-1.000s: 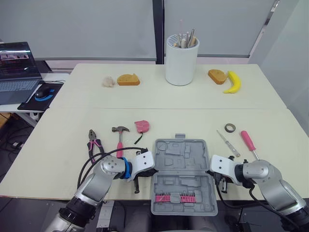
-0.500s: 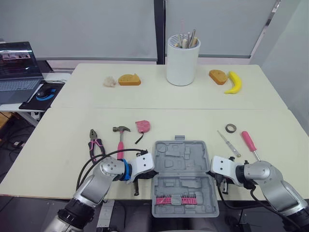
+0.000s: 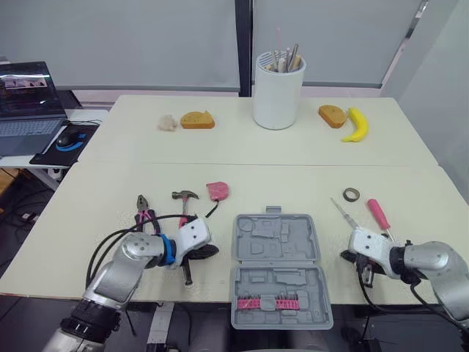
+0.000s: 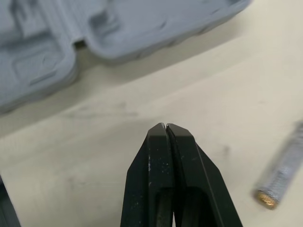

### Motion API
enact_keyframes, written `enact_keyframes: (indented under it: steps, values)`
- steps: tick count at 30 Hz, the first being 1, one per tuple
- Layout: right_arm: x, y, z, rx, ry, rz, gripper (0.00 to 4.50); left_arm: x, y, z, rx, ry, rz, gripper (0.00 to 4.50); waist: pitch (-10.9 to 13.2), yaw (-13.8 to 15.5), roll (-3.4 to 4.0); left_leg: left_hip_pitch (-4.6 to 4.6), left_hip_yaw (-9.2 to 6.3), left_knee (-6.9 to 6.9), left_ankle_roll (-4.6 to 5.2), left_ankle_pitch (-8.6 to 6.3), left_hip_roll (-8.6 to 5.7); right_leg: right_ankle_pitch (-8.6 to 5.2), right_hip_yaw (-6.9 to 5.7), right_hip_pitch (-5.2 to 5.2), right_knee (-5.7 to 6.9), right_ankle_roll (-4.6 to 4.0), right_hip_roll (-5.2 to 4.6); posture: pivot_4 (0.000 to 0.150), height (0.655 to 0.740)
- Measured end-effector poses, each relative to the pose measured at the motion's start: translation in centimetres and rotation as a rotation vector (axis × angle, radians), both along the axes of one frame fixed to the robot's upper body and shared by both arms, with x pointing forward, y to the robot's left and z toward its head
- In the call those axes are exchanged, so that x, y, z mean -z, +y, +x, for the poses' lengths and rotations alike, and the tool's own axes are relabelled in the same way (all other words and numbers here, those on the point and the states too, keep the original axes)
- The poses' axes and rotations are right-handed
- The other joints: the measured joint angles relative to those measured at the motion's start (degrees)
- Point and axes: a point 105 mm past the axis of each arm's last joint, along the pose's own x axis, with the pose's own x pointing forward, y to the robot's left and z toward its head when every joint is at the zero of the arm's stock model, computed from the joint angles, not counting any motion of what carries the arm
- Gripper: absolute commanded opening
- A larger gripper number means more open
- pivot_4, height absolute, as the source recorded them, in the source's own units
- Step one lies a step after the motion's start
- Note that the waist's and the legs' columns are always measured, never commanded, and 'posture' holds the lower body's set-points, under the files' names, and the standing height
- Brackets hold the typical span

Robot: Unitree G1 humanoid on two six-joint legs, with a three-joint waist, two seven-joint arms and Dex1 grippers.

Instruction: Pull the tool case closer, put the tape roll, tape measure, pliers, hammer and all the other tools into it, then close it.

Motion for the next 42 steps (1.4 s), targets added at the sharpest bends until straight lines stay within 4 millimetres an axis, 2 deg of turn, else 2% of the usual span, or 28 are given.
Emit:
enact_keyframes:
  steps: [1, 6, 8, 10, 11, 13, 17, 19, 24, 42]
  values:
    - [-0.7, -0.3, 0.2, 0.018, -0.019, 0.013, 0.43, -0.7, 0.6, 0.3, -0.016, -0.015, -0.007, 1.23, 0.0, 0.01, 0.0, 0.0, 0.0, 0.0, 0.0, 0.0, 0.0, 0.0, -0.01, 0.01, -0.01, 0.0, 0.0, 0.15, 0.74]
    - [-4.5, -2.6, 0.4, 0.097, -0.075, 0.101, 1.47, -4.3, 5.4, 1.7, -0.163, -0.057, -0.064, 2.83, 0.01, 0.09, 0.01, -0.01, 0.01, -0.02, 0.03, -0.02, 0.0, 0.0, -0.02, 0.03, -0.12, 0.0, -0.01, 0.15, 0.74]
    - [-5.9, -4.4, 0.4, 0.146, -0.092, 0.117, 1.95, -5.6, 8.6, 2.3, -0.255, -0.056, -0.072, 3.5, 0.08, 0.09, -0.01, -0.01, 0.02, -0.03, 0.03, -0.02, 0.01, 0.0, -0.04, 0.02, -0.13, 0.0, 0.0, 0.15, 0.74]
    - [-7.2, -7.4, 0.2, 0.241, -0.104, 0.103, 2.43, -7.4, 13.2, 2.4, -0.402, -0.066, -0.083, 4.14, 0.11, 0.05, -0.03, 0.0, 0.03, -0.1, 0.05, -0.03, 0.01, 0.0, -0.04, 0.02, -0.22, 0.0, 0.0, 0.15, 0.74]
    - [-7.4, -8.3, 0.0, 0.268, -0.104, 0.099, 2.68, -8.1, 14.6, 2.4, -0.448, -0.071, -0.096, 4.48, 0.1, 0.05, -0.03, 0.01, 0.04, -0.11, 0.06, -0.03, 0.01, 0.0, -0.04, 0.03, -0.25, 0.0, -0.01, 0.15, 0.74]
    - [-7.4, -10.0, -0.2, 0.323, -0.106, 0.106, 3.17, -8.5, 17.5, 2.0, -0.544, -0.07, -0.113, 4.5, 0.1, 0.03, -0.02, 0.02, 0.11, -0.12, 0.09, -0.06, 0.0, 0.01, 0.0, 0.04, -0.28, 0.0, -0.05, 0.15, 0.74]
    - [-6.0, -12.7, -1.1, 0.412, -0.081, 0.11, 4.46, -6.2, 20.7, 0.7, -0.667, 0.004, -0.143, 4.5, 0.12, 0.04, -0.02, -0.02, 0.13, -0.14, 0.11, -0.07, -0.02, 0.02, 0.01, -0.04, -0.28, 0.01, -0.09, 0.15, 0.74]
    - [-5.6, -14.3, -1.7, 0.463, -0.08, 0.105, 4.46, -5.6, 22.3, 0.0, -0.731, 0.02, -0.146, 4.5, 0.13, 0.04, -0.04, -0.02, 0.12, -0.15, 0.11, -0.07, -0.01, 0.02, 0.0, -0.09, -0.28, 0.01, -0.1, 0.15, 0.74]
    - [-5.2, -15.6, -2.1, 0.499, -0.092, 0.098, 4.46, -5.6, 23.4, -0.4, -0.764, 0.0, -0.131, 4.5, 0.12, 0.04, -0.01, -0.01, 0.13, -0.17, 0.1, -0.07, 0.02, 0.02, 0.01, -0.12, -0.27, 0.02, -0.12, 0.15, 0.74]
    - [-5.1, -15.3, -1.6, 0.485, -0.109, 0.076, 4.46, -6.5, 22.4, 0.3, -0.732, -0.029, -0.114, 4.5, 0.11, 0.03, 0.0, -0.01, 0.16, -0.16, 0.09, -0.08, 0.02, 0.02, 0.03, -0.11, -0.27, 0.01, -0.12, 0.15, 0.74]
